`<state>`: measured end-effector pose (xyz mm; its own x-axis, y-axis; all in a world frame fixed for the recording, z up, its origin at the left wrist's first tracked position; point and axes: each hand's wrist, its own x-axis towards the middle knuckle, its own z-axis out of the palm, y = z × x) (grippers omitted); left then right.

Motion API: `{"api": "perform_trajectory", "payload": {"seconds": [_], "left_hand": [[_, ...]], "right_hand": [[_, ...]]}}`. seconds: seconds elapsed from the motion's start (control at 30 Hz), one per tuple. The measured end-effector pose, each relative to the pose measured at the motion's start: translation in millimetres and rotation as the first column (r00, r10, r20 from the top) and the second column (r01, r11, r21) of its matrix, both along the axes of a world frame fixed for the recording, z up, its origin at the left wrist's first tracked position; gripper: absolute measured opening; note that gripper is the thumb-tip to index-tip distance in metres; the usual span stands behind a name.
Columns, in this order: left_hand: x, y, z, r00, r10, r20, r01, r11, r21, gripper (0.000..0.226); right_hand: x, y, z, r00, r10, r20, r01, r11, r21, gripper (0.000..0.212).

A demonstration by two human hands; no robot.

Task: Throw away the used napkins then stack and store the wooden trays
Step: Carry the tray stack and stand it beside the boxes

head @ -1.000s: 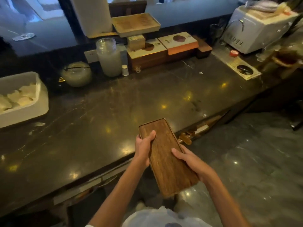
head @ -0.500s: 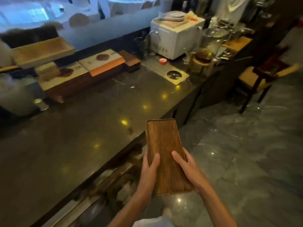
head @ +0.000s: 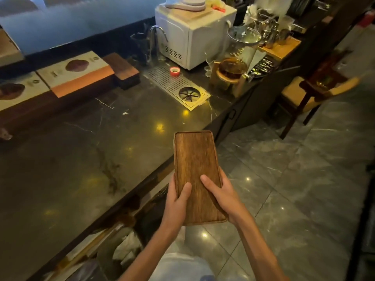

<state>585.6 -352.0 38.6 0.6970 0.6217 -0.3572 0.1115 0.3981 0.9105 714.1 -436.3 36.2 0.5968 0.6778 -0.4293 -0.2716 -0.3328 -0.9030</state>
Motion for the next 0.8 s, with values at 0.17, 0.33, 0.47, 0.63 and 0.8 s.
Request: {"api": "perform_trajectory", "payload": {"seconds": [0.17, 0.33, 0.47, 0.63, 0.8], "left_hand": [[62, 65, -11, 0.996, 0.084, 0.019, -0.081, 0.989, -0.121, 0.058], [121, 141, -20, 0.970, 0.240, 0.027, -0.228, 0.948, -0.224, 0.075], [165, 194, -16, 0.947, 0.319, 0.030, -0.309, 0.934, -0.182, 0.072], [195, 253, -5, 0.905, 0.426, 0.009, -0.421, 0.897, -0.133, 0.064], [214, 312, 1, 0.855, 0.519, -0.017, -0.516, 0.846, -0.131, 0.065]], "right_hand": [[69, 70, -5, 0.995, 0.092, 0.022, -0.092, 0.996, 0.004, 0.063], [138, 160, 7, 0.968, 0.245, 0.059, -0.241, 0.969, -0.055, 0.072], [189, 231, 20, 0.924, 0.378, 0.056, -0.374, 0.925, -0.072, 0.076], [219, 301, 16, 0.897, 0.442, 0.008, -0.441, 0.896, -0.058, 0.083], [240, 369, 9, 0.853, 0.522, 0.002, -0.522, 0.853, -0.019, 0.073]]}}
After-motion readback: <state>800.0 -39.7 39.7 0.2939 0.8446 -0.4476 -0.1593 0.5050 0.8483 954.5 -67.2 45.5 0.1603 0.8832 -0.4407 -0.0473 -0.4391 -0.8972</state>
